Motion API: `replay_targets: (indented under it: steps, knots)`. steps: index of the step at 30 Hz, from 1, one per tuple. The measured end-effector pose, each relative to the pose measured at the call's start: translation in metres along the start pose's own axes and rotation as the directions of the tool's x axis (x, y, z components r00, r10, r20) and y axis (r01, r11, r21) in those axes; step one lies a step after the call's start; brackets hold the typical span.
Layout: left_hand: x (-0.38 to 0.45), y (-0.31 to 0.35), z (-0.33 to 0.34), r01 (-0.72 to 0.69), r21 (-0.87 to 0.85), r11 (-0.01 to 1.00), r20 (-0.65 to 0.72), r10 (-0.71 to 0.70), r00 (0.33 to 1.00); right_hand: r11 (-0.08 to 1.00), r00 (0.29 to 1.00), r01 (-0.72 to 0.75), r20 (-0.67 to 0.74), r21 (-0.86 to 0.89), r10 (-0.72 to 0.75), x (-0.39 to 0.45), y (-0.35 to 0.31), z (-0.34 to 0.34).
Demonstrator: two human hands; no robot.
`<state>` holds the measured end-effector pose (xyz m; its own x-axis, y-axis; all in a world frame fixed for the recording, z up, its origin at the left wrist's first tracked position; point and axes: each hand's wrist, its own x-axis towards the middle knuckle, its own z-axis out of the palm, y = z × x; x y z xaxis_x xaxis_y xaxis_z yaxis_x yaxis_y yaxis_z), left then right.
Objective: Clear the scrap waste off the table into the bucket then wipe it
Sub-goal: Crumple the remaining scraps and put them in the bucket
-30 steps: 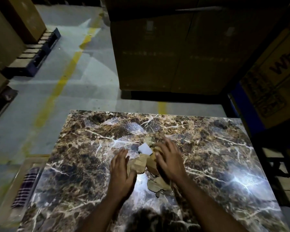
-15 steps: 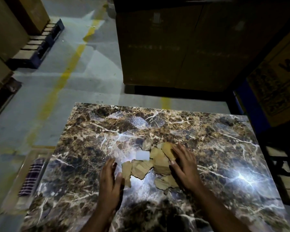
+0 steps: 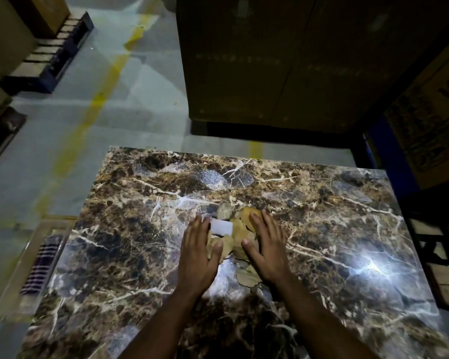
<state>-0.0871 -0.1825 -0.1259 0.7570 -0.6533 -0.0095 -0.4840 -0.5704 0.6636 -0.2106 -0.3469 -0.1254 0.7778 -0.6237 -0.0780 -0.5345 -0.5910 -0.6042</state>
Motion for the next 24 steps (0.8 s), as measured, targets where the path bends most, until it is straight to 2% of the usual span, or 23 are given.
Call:
replay_targets:
  steps: [4,7,13,18,24]
  knots:
    - [0.016,0.011,0.011,-0.013,-0.067,0.998,-0.007,0.013,1.000,0.995,0.999,0.033,-0.022,0.093,-0.031,0.003,-0.017,0.017]
    - [0.016,0.012,0.018,0.021,-0.117,0.993,-0.060,-0.028,0.998,0.978,0.997,-0.013,-0.076,0.208,0.029,0.004,-0.029,0.030]
    - [0.020,0.025,0.033,0.097,-0.369,0.924,-0.119,-0.150,0.981,0.900,0.971,-0.065,-0.182,0.431,0.158,0.007,-0.049,0.043]
    - [0.015,0.041,0.043,0.223,-0.569,0.791,-0.068,-0.316,0.946,0.829,0.956,-0.097,-0.179,0.550,0.231,0.007,-0.060,0.035]
    - [0.011,0.061,0.041,0.241,-0.758,0.606,-0.041,-0.414,0.909,0.683,0.946,-0.114,-0.132,0.722,0.297,0.007,-0.079,0.018]
